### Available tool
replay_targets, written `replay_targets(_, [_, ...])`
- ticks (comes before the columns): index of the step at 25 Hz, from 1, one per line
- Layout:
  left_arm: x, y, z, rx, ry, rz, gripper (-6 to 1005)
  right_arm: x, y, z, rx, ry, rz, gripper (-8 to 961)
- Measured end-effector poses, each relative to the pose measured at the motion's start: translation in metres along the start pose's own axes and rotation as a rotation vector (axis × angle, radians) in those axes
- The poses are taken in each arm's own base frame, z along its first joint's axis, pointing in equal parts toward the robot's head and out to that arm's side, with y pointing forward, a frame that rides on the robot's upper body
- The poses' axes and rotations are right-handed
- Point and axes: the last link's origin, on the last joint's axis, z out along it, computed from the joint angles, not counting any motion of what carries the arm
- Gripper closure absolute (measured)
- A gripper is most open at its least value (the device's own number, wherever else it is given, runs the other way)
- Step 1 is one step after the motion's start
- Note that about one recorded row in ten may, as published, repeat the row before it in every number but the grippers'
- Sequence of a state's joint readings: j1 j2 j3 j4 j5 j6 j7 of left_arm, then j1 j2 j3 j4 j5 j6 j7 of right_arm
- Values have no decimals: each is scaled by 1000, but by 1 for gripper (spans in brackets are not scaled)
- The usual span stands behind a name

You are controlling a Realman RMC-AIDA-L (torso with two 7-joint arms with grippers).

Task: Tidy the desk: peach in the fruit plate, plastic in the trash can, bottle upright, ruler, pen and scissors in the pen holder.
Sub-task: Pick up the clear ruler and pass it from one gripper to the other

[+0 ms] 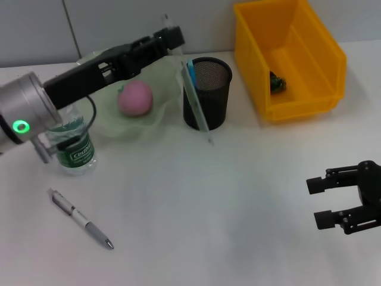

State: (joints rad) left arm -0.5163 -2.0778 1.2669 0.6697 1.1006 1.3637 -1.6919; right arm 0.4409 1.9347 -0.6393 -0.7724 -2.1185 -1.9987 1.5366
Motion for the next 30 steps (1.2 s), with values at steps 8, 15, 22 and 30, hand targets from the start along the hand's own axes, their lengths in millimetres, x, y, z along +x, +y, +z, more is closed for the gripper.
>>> replay_targets(8, [-23,-4,10,42,189,125,607,3,0,3,-7,2,25,186])
replay_targets(15, [-36,2,38,133,253,277,607,7,-2,7,-6,4,49,194])
replay_targets(22, [-38,5,61,227,270,398,607,8,-2,10,-3,-6,69,203])
replay_targets(30, [-43,5,66,239,247,424,607,6,-8,16,65,-85,16,212])
